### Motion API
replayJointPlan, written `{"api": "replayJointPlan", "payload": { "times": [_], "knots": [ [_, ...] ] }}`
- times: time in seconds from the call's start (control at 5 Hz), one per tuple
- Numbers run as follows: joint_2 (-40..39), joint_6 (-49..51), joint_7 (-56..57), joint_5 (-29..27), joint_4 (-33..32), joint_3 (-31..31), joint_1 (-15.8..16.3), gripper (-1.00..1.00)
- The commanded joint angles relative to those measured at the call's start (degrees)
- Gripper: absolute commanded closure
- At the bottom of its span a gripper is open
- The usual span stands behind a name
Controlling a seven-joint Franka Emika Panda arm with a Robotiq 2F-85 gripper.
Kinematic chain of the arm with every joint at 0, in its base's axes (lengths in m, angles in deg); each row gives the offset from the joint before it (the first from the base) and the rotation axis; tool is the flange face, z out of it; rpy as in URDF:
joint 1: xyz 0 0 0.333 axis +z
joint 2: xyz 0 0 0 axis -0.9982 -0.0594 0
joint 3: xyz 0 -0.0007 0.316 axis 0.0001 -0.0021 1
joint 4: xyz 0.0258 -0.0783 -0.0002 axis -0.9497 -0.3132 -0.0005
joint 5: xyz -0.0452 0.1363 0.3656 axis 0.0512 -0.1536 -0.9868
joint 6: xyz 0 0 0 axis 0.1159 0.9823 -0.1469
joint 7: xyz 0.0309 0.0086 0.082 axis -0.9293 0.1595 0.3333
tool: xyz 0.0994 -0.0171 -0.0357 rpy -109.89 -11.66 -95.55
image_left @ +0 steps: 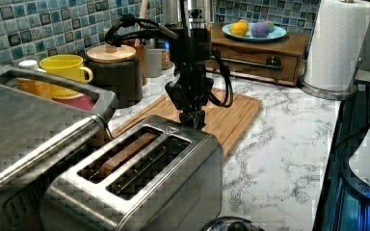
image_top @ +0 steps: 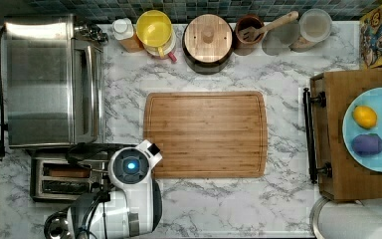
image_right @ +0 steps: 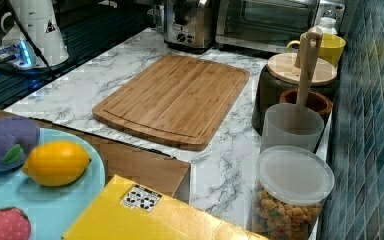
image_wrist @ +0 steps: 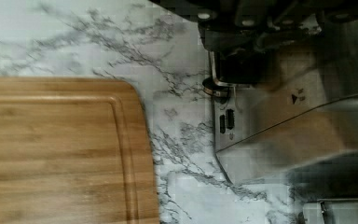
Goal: Turn on the toaster.
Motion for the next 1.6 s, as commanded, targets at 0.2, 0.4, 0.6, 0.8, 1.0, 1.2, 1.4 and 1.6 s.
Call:
{"api": "replayJointPlan", "payload": {
  "times": [0.2,0.4,0.6,0.8,1.0,1.2,1.4,1.6],
  "knots": [
    [-9.21,-11.39,-0.1,-3.99,-15.21,3.81,3.93,1.0],
    [-9.21,-11.38,-0.07,-4.01,-15.24,3.64,4.1,1.0],
    [-9.21,-11.38,-0.08,-4.0,-15.23,3.66,4.07,1.0],
    [-9.21,-11.4,-0.1,-4.0,-15.22,3.72,4.02,1.0],
    [-9.21,-11.37,-0.1,-3.99,-15.21,3.76,3.97,1.0],
    [-9.22,-11.4,-0.12,-3.96,-15.21,4.07,3.65,1.0],
    [-9.22,-11.39,-0.12,-3.95,-15.21,4.1,3.62,1.0],
    [-9.22,-11.39,-0.12,-3.95,-15.22,4.1,3.63,1.0]
  ]
}}
